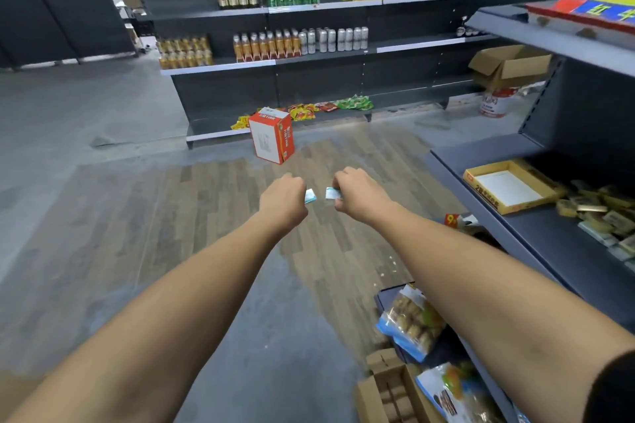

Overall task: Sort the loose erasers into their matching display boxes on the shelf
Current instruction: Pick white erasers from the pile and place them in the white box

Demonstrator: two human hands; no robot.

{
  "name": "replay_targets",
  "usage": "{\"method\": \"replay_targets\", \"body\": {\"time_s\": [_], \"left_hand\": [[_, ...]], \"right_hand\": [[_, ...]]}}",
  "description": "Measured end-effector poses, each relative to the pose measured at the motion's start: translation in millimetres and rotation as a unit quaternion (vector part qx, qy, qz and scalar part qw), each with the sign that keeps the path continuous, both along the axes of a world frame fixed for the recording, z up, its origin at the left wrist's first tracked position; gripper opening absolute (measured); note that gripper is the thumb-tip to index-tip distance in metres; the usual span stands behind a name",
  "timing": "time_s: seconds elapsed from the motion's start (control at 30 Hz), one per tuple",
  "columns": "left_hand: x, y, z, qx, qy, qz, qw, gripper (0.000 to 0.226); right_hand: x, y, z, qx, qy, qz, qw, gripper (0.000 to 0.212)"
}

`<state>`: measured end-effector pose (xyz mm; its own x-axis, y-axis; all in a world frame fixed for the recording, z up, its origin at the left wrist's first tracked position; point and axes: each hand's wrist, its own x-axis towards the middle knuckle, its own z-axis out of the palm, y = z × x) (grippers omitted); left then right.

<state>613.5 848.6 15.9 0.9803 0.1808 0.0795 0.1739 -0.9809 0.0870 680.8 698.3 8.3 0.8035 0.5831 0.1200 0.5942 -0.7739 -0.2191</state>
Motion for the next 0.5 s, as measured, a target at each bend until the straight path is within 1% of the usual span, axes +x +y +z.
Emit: {"method": "replay_targets", "body": {"time_s": [0.27, 0.5], "left_hand": [[51, 39, -7, -0.002, 0.019, -0.035, 0.999, 0.021], [90, 36, -13, -0.008, 0.024, -0.063, 0.998, 0.019]], "right_hand": [[37, 31, -6, 0.005, 0.002, -0.046, 0.999, 0.031], [72, 23, -13, -0.002, 0.013, -0.065, 0.998, 0.031]]}}
